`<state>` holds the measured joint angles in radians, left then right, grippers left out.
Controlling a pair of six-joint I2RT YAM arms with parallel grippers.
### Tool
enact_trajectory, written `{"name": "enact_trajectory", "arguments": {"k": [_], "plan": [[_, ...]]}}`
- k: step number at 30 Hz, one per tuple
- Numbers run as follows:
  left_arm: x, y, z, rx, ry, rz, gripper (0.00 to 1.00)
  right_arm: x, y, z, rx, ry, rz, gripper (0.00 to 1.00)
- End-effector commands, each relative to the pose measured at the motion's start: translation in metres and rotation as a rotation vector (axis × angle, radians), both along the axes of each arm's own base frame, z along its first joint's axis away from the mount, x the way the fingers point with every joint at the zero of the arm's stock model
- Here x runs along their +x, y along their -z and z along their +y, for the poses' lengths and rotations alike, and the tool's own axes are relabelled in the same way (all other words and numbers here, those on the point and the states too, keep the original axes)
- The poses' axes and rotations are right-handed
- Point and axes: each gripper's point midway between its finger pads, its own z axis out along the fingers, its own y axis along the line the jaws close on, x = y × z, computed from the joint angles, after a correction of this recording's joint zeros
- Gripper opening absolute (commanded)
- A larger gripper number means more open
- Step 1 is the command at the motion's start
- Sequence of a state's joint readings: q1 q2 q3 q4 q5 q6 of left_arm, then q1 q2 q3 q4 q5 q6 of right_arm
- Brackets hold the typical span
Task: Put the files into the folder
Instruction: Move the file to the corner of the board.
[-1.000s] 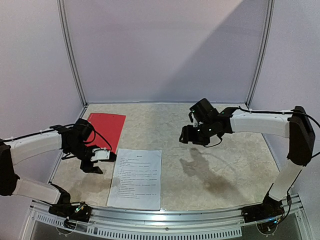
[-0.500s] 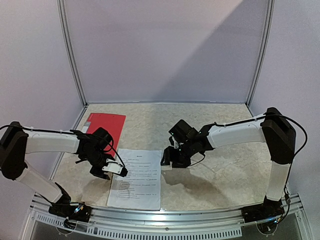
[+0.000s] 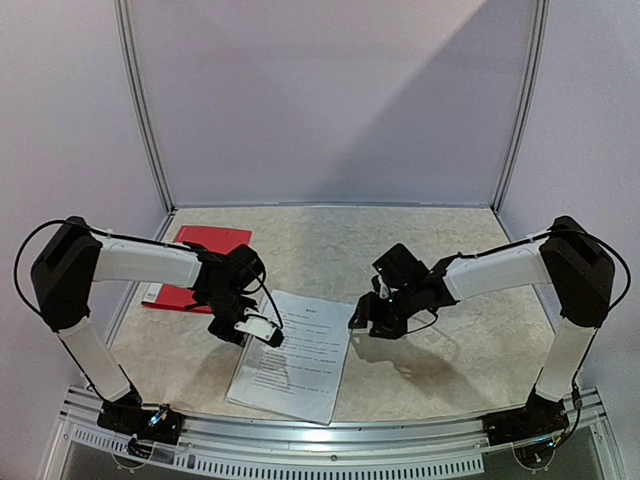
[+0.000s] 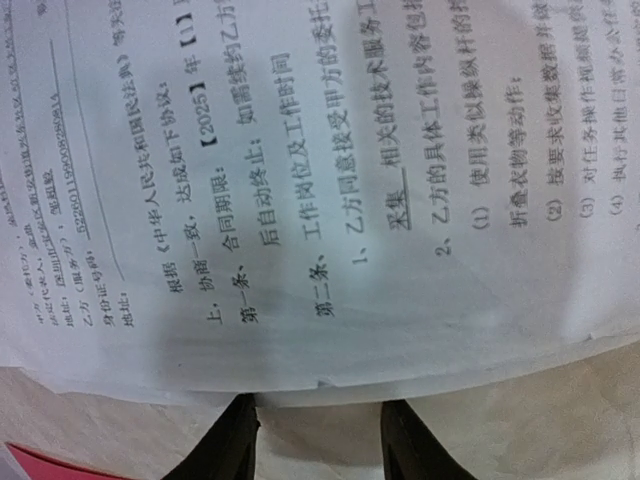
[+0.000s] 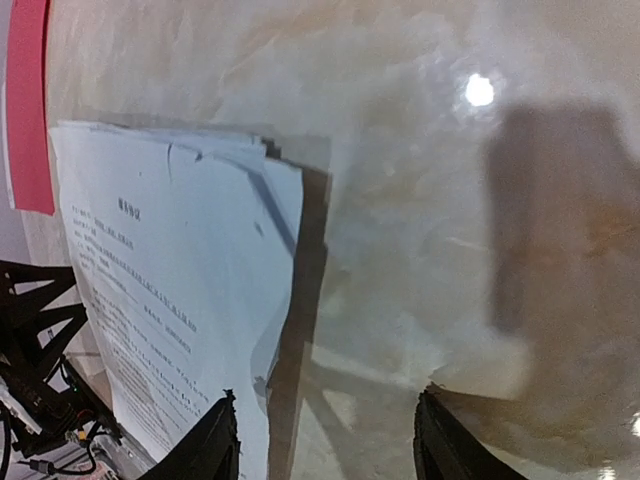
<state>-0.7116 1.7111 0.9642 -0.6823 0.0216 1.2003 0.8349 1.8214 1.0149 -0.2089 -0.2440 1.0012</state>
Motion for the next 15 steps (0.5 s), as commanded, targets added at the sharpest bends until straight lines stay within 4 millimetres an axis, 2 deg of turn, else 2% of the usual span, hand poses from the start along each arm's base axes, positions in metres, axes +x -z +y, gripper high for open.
{"name": "enact_trajectory", "arguments": {"k": [1, 3, 5, 8, 10, 11, 12, 15], "plan": [[-0.005, 0.002, -0.027, -0.034, 0.012, 0.056, 0.43, 0.005, -0.001, -0.021, -0.049, 0.010, -0.014, 0.60], [-0.002, -0.002, -0.039, -0.041, 0.009, 0.062, 0.43, 0.004, -0.002, -0.023, -0.054, 0.007, -0.016, 0.60], [0.002, -0.002, -0.038, -0.021, -0.010, 0.057, 0.43, 0.005, -0.007, -0.025, -0.060, 0.007, -0.024, 0.60], [-0.001, -0.015, -0.027, -0.036, -0.049, 0.092, 0.44, 0.008, -0.023, -0.033, -0.097, 0.005, -0.069, 0.60], [0.000, -0.035, -0.015, -0.067, -0.097, 0.092, 0.47, 0.011, -0.038, -0.038, -0.139, -0.010, -0.122, 0.60], [0.001, -0.045, -0.010, -0.092, -0.124, 0.093, 0.47, 0.013, -0.054, -0.031, -0.152, -0.049, -0.183, 0.61], [0.003, -0.056, -0.002, -0.117, -0.162, 0.090, 0.49, 0.010, -0.060, -0.029, -0.182, -0.082, -0.218, 0.63], [0.004, -0.087, 0.022, -0.215, -0.272, 0.106, 0.51, -0.005, -0.082, 0.006, -0.236, -0.266, -0.353, 0.70]]}}
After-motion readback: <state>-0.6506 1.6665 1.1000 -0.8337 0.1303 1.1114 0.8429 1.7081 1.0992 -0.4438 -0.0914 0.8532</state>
